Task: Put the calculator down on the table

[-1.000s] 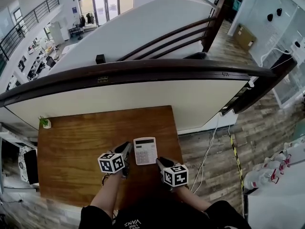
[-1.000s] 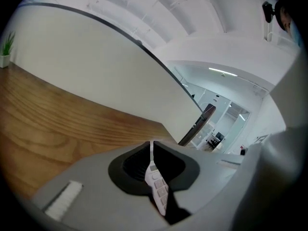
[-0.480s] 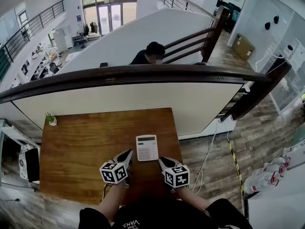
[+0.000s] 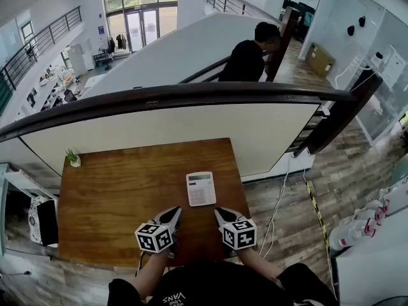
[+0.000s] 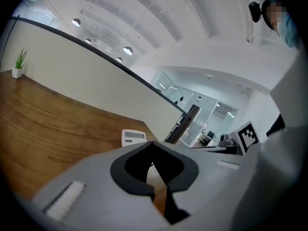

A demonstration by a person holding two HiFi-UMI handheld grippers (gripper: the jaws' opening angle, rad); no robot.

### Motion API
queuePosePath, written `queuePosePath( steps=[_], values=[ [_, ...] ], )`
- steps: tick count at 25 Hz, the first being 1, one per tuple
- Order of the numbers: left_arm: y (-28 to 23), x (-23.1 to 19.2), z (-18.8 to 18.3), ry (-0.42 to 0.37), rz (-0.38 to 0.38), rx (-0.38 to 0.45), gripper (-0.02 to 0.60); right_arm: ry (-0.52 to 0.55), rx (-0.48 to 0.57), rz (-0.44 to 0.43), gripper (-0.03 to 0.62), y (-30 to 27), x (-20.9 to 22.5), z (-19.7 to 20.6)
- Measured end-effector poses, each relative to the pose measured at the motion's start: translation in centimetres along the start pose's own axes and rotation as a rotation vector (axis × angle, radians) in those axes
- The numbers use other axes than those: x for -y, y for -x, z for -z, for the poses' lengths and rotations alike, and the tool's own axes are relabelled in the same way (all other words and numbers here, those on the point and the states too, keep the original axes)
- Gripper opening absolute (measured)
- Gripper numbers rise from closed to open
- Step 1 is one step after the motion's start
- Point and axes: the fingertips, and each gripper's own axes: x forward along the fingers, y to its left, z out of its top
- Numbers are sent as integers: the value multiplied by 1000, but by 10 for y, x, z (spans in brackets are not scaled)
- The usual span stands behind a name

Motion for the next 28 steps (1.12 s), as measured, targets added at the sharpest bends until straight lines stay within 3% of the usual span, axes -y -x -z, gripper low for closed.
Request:
queuePosePath(
  steps=[12,28],
  values=[
    [56,8,16,-65,57,-27,9,9,20,49,12,23,-43,19],
    [98,-24,24,-99,73,-38,9,-7,40,92,12,6,-84,39]
  ],
)
